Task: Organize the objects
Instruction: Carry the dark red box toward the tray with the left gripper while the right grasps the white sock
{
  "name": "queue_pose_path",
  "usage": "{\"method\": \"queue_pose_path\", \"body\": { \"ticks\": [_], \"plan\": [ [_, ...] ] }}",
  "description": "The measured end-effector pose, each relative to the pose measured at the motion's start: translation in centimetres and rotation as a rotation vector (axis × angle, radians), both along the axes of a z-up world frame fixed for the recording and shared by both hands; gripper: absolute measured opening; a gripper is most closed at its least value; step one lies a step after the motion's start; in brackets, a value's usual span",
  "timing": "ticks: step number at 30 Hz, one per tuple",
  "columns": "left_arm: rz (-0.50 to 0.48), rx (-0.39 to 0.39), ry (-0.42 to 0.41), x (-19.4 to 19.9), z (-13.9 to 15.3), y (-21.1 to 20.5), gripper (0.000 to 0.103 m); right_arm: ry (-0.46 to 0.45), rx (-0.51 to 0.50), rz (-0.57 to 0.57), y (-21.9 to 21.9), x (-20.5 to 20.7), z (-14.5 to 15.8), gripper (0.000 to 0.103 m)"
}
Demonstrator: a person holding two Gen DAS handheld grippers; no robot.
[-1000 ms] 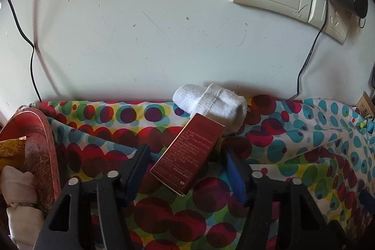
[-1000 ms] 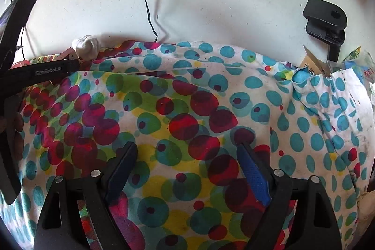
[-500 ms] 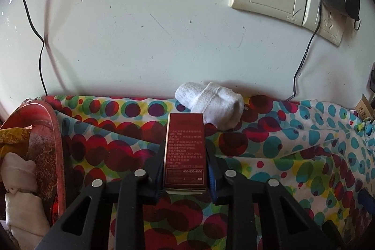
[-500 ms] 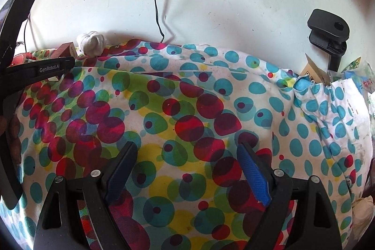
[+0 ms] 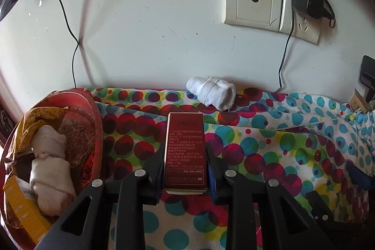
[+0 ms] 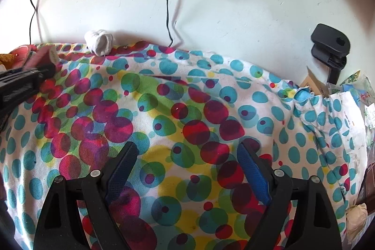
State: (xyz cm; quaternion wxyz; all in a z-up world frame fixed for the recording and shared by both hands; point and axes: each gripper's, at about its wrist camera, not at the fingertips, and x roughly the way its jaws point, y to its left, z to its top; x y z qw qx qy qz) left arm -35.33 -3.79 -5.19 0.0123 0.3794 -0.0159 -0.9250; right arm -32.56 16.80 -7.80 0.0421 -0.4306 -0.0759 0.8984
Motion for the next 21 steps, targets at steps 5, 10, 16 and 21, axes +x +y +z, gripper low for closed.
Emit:
{"method": "queue_pose_path", "body": {
  "ticks": [5, 10, 16, 21],
  "plan": [
    [-0.005, 0.032, 0.03, 1.4, 1.6, 1.1, 0.029, 0.001, -0.006, -0.007, 0.2, 0.1, 0.0, 0.087],
    [-0.009, 0.051, 0.051, 3.3, 3.2, 0.2, 0.029, 0.035, -0.018, 0.003, 0.3, 0.4, 0.4, 0.086],
    [-0.033, 0.071, 0.1, 6.3, 5.7, -1.9, 0.029, 0.124, -0.047, 0.082, -2.9, -1.5, 3.5, 0.087],
    [-0.021, 0.074, 0.099, 8.5, 6.1, -4.6, 0.029, 0.13, -0.092, 0.15, -7.4, -5.5, 4.6, 0.087]
  ]
}}
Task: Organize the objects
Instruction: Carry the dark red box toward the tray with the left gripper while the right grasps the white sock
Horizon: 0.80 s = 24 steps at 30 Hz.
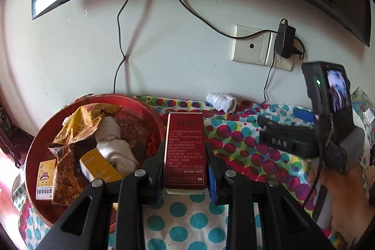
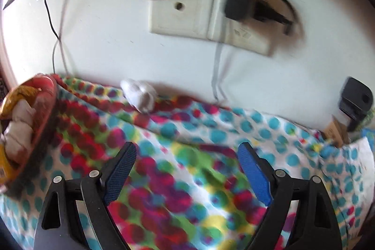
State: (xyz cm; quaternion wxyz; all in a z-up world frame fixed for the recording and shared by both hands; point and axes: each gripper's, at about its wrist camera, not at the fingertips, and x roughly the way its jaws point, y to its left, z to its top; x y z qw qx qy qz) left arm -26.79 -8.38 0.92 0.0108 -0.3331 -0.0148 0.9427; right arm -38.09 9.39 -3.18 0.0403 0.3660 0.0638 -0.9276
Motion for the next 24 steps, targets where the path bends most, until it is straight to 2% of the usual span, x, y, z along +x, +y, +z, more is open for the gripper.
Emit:
{"method": "queue_pose_path", "body": {
  "ticks": [2, 7, 9, 14, 17, 19, 23, 24],
  "plan": [
    [0.005, 0.026, -0.008, 0.9, 0.2, -1.3, 0.029, -0.005, 0.013, 0.01, -1.4, -1.5, -0.3, 0.087],
    [0.021, 0.028, 0.011, 2.1, 1.4, -3.3, 0.029, -0.04, 0.032, 0.022, -3.4, -4.9, -1.4, 0.083],
    [0.028, 0.009, 0.024, 2.1, 1.7, -3.5, 0.029, -0.06, 0.008, 0.048, -4.1, -6.0, -1.7, 0.081],
    [0.018, -0.019, 0.01, 0.8, 1.2, -3.6, 0.029, -0.076, 0.041, 0.078, -5.9, -7.3, -2.7, 0.076],
    [0.013, -0.002, -0.012, 0.1, 0.6, -3.4, 0.029, -0.102, 0.051, 0.092, -6.7, -8.1, -3.7, 0.055],
    [0.006, -0.001, -0.022, -0.3, 0.3, -2.9, 0.029, -0.125, 0.035, 0.086, -6.8, -8.7, -4.3, 0.035],
    [-0.007, -0.008, -0.027, -1.1, 0.2, -1.7, 0.029, -0.113, 0.053, 0.086, -7.6, -9.1, -5.0, 0.029],
    [-0.01, -0.012, -0.027, -1.2, 0.2, -1.4, 0.029, -0.106, 0.052, 0.082, -7.6, -9.1, -5.0, 0.024]
  ]
}}
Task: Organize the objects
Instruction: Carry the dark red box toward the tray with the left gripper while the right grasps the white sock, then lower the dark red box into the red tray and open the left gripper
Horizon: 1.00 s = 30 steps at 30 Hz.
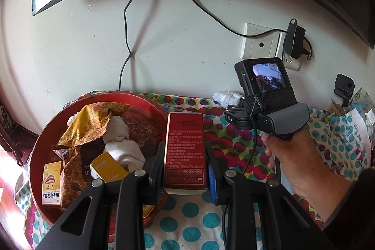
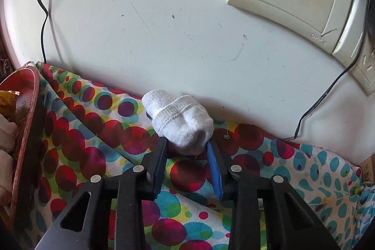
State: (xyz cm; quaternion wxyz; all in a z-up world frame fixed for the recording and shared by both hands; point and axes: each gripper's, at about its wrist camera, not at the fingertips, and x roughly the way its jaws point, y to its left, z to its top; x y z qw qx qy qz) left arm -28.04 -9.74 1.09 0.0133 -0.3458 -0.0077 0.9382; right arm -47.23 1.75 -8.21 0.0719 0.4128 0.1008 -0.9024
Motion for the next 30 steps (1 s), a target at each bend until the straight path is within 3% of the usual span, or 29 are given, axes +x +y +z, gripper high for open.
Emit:
{"method": "queue_pose_path", "body": {
  "ticks": [4, 14, 21, 30],
  "plan": [
    [-0.004, -0.002, 0.0, -0.2, 0.0, 0.6, 0.029, 0.024, 0.0, -0.001, -0.4, 0.3, 0.1, 0.011],
    [0.034, -0.002, 0.001, 1.1, 0.0, -0.2, 0.029, 0.052, -0.056, 0.035, -0.8, 5.2, 2.8, 0.01],
    [0.126, -0.014, 0.014, 2.4, 1.1, -4.2, 0.029, 0.059, -0.093, 0.083, -1.0, 9.0, 3.7, 0.01],
    [0.275, -0.1, 0.013, 2.7, 0.3, -11.0, 0.029, 0.069, -0.125, 0.125, 0.4, 13.8, 4.5, 0.01]
  ]
}}
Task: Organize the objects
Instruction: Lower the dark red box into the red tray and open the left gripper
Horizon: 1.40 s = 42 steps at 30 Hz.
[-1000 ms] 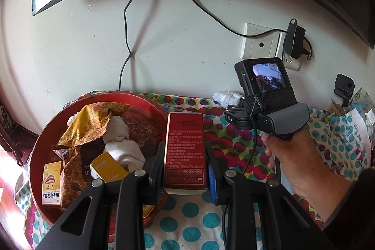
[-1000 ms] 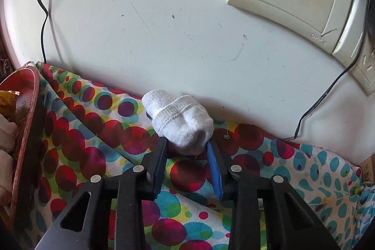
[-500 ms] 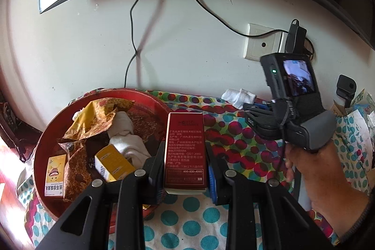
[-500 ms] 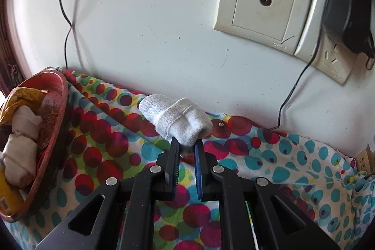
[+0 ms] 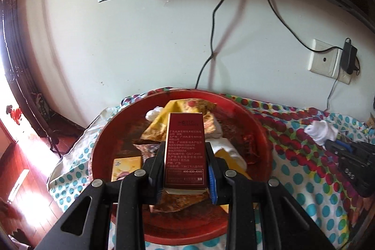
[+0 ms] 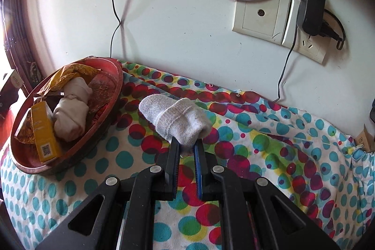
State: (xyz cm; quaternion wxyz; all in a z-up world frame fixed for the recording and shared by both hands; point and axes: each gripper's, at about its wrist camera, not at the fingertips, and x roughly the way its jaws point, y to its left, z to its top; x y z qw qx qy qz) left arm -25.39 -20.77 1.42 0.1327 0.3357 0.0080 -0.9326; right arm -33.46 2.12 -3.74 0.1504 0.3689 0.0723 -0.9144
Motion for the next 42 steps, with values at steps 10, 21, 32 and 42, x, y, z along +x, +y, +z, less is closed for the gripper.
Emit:
{"method": "queue_pose_path", "body": {
  "ticks": [10, 21, 32, 42],
  "plan": [
    [0.124, 0.012, -0.021, 0.1, -2.4, -7.6, 0.029, -0.014, -0.039, -0.011, 2.5, 3.8, 0.0, 0.01],
    [0.179, 0.051, -0.031, -0.7, -3.8, -13.3, 0.029, -0.013, -0.092, -0.041, 4.4, 6.5, -1.0, 0.011],
    [0.178, 0.063, -0.051, -2.6, -5.0, -15.2, 0.029, -0.016, -0.124, -0.051, 4.5, 7.8, -2.5, 0.011],
    [0.163, 0.073, -0.075, -4.8, -5.8, -15.4, 0.049, -0.006, -0.133, -0.061, 4.7, 7.7, -2.3, 0.011]
  ]
}}
